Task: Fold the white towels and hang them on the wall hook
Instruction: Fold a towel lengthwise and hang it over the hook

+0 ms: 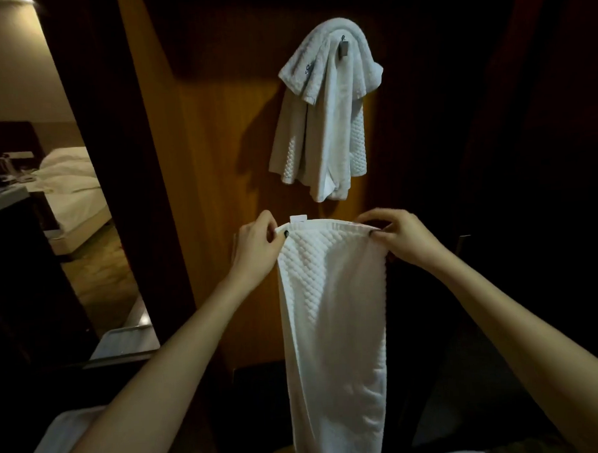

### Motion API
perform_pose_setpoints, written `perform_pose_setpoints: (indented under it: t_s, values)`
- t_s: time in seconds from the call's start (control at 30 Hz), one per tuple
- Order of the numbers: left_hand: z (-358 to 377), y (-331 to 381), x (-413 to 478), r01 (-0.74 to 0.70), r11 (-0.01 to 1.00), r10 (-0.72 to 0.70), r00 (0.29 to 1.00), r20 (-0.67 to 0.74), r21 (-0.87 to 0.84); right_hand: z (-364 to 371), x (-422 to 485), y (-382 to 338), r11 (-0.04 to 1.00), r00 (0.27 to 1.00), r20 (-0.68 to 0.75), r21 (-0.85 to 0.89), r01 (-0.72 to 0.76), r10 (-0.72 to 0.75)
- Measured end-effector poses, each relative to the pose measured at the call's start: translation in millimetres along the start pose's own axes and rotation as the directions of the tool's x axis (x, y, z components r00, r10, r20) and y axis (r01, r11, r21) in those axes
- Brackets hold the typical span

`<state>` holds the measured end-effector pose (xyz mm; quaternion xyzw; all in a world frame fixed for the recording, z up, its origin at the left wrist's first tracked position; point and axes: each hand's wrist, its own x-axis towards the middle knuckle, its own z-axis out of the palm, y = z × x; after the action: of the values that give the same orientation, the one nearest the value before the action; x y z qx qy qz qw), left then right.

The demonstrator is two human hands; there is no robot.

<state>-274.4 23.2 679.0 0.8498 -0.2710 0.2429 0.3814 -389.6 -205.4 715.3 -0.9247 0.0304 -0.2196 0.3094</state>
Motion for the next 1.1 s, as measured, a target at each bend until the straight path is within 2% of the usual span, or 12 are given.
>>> perform_pose_setpoints:
  t_s: [0.07, 0.2, 0.33, 0.4, 0.47, 0.6, 0.7, 0.9, 1.03, 1.1]
  values:
    - [8.3, 3.5, 0.2, 0.049, 0.996, -0.048, 0.999, 0.022, -0.07, 4.5, -5.3, -2.8, 0.995, 0.998, 0.055, 0.091, -0.039, 0.034]
    - [10.9, 11.6, 7.7, 0.135, 0.935, -0.109, 0.989, 0.097, -0.327, 4.3, -11.0, -14.7, 0.937, 0.983, 0.159, 0.321, -0.137, 0.089]
    - [7.0, 24.4, 8.7, 0.221, 0.822, -0.143, 0.972, 0.185, -0.525, 1.5, -10.4, -33.2, 0.934, 0.934, 0.357, 0.337, -0.121, -0.008]
    - [3.3, 29.5, 7.9, 0.247, 0.758, -0.14, 0.966, 0.22, -0.603, 4.5, -8.8, -43.5, 0.956, 0.947, 0.311, 0.292, -0.018, -0.077]
    - [-2.1, 32.9, 8.0, 0.253, 0.707, -0.134, 0.965, 0.225, -0.66, 7.6, -6.2, -54.5, 0.975, 0.965, 0.204, 0.182, 0.128, -0.165]
    - [-16.3, 34.4, 8.3, 0.282, 0.579, -0.141, 0.959, 0.246, -0.765, 8.9, 4.6, -73.6, 0.938, 0.937, 0.062, -0.017, 0.345, -0.344]
    - [-28.2, 30.1, 8.1, 0.285, 0.558, -0.109, 0.956, 0.272, -0.78, 10.9, 12.0, -83.9, 0.932, 0.934, 0.038, -0.056, 0.357, -0.356]
    - [-46.1, 25.6, 8.2, 0.188, 0.602, -0.015, 0.974, 0.224, -0.776, 19.8, 17.9, -97.7, 0.938, 0.938, 0.011, 0.005, 0.348, -0.348]
    - [-50.2, 25.1, 3.9, 0.193, 0.519, 0.011, 0.973, 0.232, -0.833, 20.0, 26.2, -104.9, 0.939, 0.939, -0.001, -0.033, 0.343, -0.343]
    - [-50.0, 25.5, 1.3, 0.159, 0.523, 0.067, 0.972, 0.226, -0.837, 18.1, 30.6, -107.1, 0.94, 0.941, -0.025, -0.056, 0.336, -0.338]
